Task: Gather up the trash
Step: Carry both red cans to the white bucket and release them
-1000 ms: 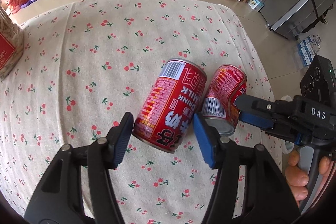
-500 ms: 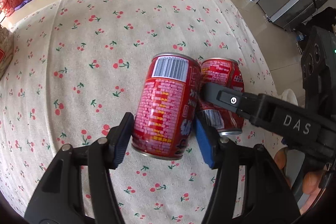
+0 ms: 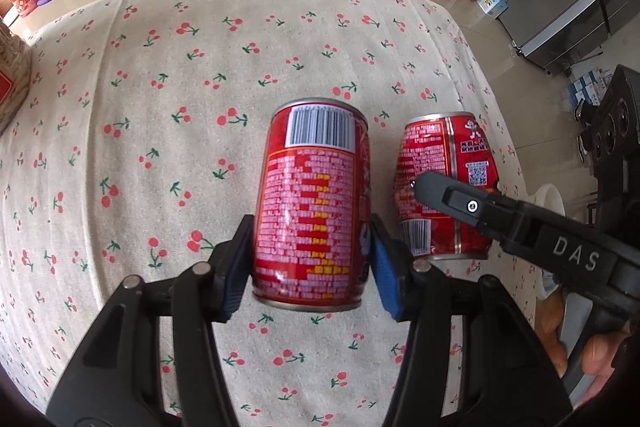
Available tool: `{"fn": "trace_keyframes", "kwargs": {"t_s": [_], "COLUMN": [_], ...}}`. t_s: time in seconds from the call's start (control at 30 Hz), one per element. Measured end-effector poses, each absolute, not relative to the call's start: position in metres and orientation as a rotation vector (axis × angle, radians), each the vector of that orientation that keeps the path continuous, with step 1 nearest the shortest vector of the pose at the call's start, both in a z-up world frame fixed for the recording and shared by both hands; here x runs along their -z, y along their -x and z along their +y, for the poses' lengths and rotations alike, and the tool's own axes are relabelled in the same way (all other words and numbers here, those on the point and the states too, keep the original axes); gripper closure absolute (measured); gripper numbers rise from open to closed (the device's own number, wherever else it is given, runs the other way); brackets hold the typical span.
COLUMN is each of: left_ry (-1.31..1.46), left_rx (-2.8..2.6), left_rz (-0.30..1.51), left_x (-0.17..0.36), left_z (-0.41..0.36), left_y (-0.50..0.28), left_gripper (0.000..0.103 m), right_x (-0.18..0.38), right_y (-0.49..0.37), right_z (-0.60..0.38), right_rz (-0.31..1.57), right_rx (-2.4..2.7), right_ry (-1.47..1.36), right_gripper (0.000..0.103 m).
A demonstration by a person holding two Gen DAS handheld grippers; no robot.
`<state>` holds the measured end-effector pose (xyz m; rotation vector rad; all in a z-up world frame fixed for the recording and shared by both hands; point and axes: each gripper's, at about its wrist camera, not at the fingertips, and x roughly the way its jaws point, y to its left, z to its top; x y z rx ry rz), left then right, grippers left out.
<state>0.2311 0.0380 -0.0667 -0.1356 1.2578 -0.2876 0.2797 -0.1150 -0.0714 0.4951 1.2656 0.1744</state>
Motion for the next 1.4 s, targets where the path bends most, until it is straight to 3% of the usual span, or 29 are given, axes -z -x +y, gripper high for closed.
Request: {"fn": "trace_keyframes", "kwargs": {"t_s": [0.57,1.0,1.4], "left_ry": [0.234,0.246,0.244], "left_rx": [0.385,0.501,0.596], "left_rz": [1.227,1.163,1.140], "left_x": [0.053,0.027,0.019], "left_z": [0.015,-0.026,-0.074], "left_y": [-0.204,-0.165,-0.137], "left_gripper": [0.048,0.048,0.048], "right_x": [0.030,-0.011,0.023], "right_y": [-0.246,-0.181,-0.165], "right_z": [-0.178,-0.325,-0.365], "right_rz": [1.186,1.114,1.240], "right_rx": [-0.167,-0.005,0.175], "right_ry": [-0.481,-0.550,-0.294], "right_gripper": [0.068,0.068,0.068]}}
